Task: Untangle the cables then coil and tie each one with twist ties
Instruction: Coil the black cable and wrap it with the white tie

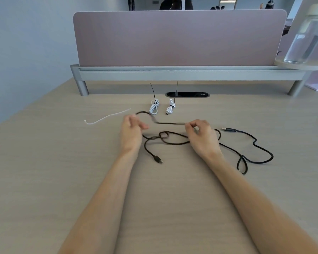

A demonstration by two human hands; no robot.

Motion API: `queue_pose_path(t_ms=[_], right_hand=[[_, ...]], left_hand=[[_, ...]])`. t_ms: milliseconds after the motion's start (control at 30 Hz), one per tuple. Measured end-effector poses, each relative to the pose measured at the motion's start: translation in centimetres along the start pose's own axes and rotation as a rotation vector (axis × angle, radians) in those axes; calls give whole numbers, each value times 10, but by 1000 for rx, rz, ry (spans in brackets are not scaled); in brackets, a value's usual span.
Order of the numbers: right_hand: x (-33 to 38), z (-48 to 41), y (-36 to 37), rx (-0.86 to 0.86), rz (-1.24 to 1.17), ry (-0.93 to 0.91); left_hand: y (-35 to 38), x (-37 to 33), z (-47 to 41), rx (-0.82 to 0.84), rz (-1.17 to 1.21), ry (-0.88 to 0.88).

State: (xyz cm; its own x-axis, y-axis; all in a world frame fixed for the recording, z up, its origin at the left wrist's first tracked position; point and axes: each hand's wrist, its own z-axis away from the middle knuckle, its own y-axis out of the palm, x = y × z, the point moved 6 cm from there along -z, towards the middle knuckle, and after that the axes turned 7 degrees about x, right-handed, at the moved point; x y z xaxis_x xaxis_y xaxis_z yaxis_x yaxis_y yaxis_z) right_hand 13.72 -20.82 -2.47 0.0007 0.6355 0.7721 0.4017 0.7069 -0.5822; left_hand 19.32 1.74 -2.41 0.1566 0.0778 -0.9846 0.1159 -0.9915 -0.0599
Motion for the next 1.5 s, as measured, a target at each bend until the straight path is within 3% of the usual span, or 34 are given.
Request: queue_pose_path(t_ms=[67, 167, 267, 300, 367, 433, 467, 567, 667, 767, 800, 867, 933, 967, 1067, 1233, 1367, 1433, 1500], right_hand=[[-6, -1, -3, -30, 171, 76], [-3, 1, -1, -28, 335, 46], [7, 5, 8, 24, 232, -128], [10, 5, 10, 35, 215, -185], [9, 3, 18, 90, 240, -271], [6, 0, 25, 166, 275, -304], [5, -1, 26, 188, 282, -314], [8, 2, 18, 116, 281, -292], [3, 4, -4, -44, 400, -113], [-9, 3, -18, -69, 574, 44], [-9, 3, -19, -77, 633, 35], [1, 4, -14, -109, 653, -158], [19, 10, -3, -52, 478, -448], [24, 14, 6, 58, 354, -515], [24, 21, 26, 380, 181, -493], [16, 11, 20, 304, 171, -495], [-3, 1, -8, -43, 330, -238], [-13, 1, -22, -109, 419, -40], [-19, 0, -27, -90, 515, 27]], left_hand=[[-29, 3, -5, -161, -111, -19], [-44, -2, 0, -271, -642, 6], [-23, -12, 5, -215, -932, 303], [-11, -15, 7, -116, -934, 440], [18, -16, 18, 263, -811, 558], [41, -12, 34, 604, -650, 401], [47, -9, 38, 672, -596, 299], [52, -5, 35, 651, -576, 273], [49, -1, 27, 618, -687, 320], [47, -5, 26, 599, -779, 437], [48, -7, 27, 587, -798, 494], [49, -8, 29, 600, -796, 542], [50, -4, 31, 655, -731, 495], [49, -4, 32, 673, -707, 492], [50, -3, 31, 702, -705, 511], [48, 0, 30, 743, -651, 404], [47, 1, 29, 749, -726, 449], [45, 2, 26, 724, -728, 448], [41, 2, 23, 669, -669, 391]])
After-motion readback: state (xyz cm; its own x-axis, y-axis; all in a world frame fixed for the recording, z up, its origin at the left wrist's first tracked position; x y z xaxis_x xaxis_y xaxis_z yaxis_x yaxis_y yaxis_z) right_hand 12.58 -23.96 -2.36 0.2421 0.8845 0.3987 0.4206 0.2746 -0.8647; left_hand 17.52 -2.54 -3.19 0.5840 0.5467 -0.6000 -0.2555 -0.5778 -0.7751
